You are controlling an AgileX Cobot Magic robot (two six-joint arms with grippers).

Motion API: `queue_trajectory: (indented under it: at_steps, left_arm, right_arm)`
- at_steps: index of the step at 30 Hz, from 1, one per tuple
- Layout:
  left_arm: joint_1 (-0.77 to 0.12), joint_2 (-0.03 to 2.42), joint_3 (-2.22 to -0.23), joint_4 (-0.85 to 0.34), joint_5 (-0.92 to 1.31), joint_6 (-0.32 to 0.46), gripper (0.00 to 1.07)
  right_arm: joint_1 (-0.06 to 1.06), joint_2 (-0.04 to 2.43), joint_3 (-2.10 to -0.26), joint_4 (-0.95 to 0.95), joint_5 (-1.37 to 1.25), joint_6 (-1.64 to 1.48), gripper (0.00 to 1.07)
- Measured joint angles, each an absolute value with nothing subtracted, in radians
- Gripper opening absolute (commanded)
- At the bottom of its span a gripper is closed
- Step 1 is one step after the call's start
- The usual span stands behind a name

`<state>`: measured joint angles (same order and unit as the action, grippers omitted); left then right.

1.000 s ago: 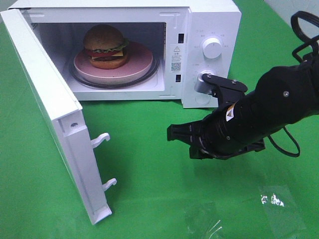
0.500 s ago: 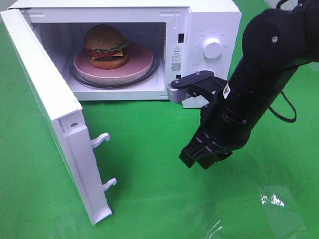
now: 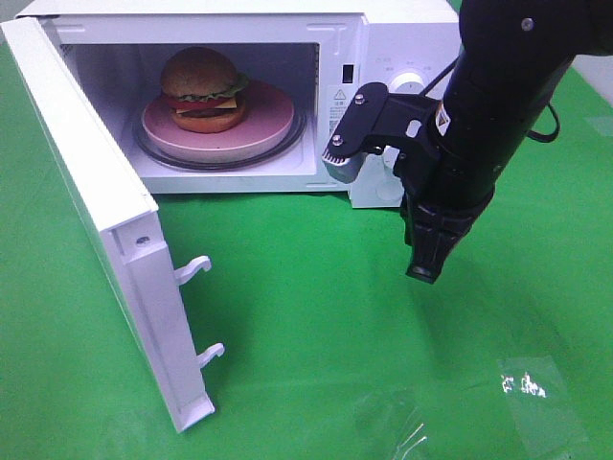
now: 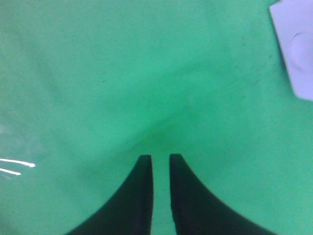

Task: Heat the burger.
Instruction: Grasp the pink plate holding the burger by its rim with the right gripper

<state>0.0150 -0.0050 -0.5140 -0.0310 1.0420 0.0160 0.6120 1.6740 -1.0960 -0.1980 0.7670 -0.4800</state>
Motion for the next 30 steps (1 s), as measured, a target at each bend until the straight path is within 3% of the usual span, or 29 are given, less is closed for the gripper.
queue_trajectory:
  at_steps: [9,11,14,15,16,18,19,20,25,30]
  left_arm:
    - [0.015,-0.005,-0.514,-0.031,1.042,0.016,1.0]
    - [0.015,-0.005,-0.514,-0.031,1.042,0.016,1.0]
    - [0.015,-0.005,-0.514,-0.031,1.042,0.016,1.0]
    - [0.015,-0.005,-0.514,-0.031,1.042,0.016,1.0]
    - [0.015,-0.005,-0.514,-0.031,1.042,0.016,1.0]
    - [0.015,-0.005,-0.514,-0.031,1.042,0.016,1.0]
    - [0.015,-0.005,-0.514,-0.031,1.042,0.016,1.0]
    - [0.015,-0.005,-0.514,-0.031,1.042,0.016,1.0]
    - [0.015,-0.005,-0.514,-0.031,1.042,0.016,1.0]
    - [0.015,-0.005,-0.514,-0.031,1.042,0.016,1.0]
  right_arm:
    - [0.612,1.674,-1.096,-0.232,0.581,-0.88,0.22]
    - [0.612,1.674,-1.096,-0.232,0.502,-1.031,0.33]
    - [0.612,1.674,-1.096,-0.233,0.465,-1.079,0.37]
    - [0.612,1.674,-1.096,-0.233,0.446,-1.099,0.46]
    - [0.612,1.674,-1.096,-0.233,0.446,-1.099,0.46]
    - [0.612,1.674,-1.096,-0.233,0.398,-1.148,0.68]
    - [0.612,1.674,-1.096,-0.233,0.398,-1.148,0.68]
    - [0.615,1.674,-1.096,-0.233,0.389,-1.155,0.79]
    - [0.619,1.679,-1.1,-0.233,0.364,-1.155,0.93]
    - [0.635,1.709,-1.116,-0.235,0.357,-1.154,0.93]
